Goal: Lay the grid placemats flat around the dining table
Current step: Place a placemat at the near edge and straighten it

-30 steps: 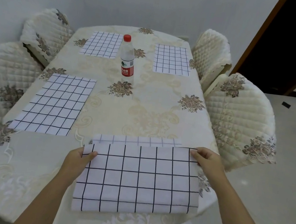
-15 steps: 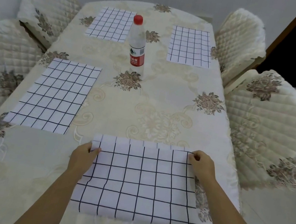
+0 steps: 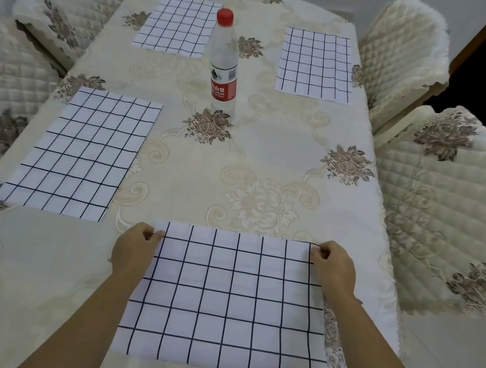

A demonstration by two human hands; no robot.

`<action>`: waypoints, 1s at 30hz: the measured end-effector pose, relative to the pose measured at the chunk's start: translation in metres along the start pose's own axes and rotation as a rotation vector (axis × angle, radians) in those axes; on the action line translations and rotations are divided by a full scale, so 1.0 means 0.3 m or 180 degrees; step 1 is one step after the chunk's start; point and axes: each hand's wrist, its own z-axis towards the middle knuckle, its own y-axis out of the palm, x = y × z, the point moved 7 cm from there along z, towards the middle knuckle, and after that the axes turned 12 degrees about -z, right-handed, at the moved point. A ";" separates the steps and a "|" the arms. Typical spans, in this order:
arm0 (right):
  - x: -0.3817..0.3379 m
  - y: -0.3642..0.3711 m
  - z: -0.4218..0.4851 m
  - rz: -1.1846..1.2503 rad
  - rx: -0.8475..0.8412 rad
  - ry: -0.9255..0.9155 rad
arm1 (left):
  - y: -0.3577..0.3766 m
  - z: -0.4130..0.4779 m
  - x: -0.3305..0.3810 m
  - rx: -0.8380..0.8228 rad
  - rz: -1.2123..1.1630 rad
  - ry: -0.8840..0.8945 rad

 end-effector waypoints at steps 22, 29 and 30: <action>-0.011 -0.005 0.001 0.0041 0.0082 0.0231 | 0.011 -0.001 -0.021 0.0353 0.0054 0.0078; -0.008 -0.015 -0.027 0.0186 0.0250 0.0279 | 0.001 -0.021 0.003 0.0498 0.0678 0.0245; -0.015 -0.032 -0.039 0.0003 0.0471 0.0243 | 0.002 -0.031 0.012 0.0582 0.0906 0.0379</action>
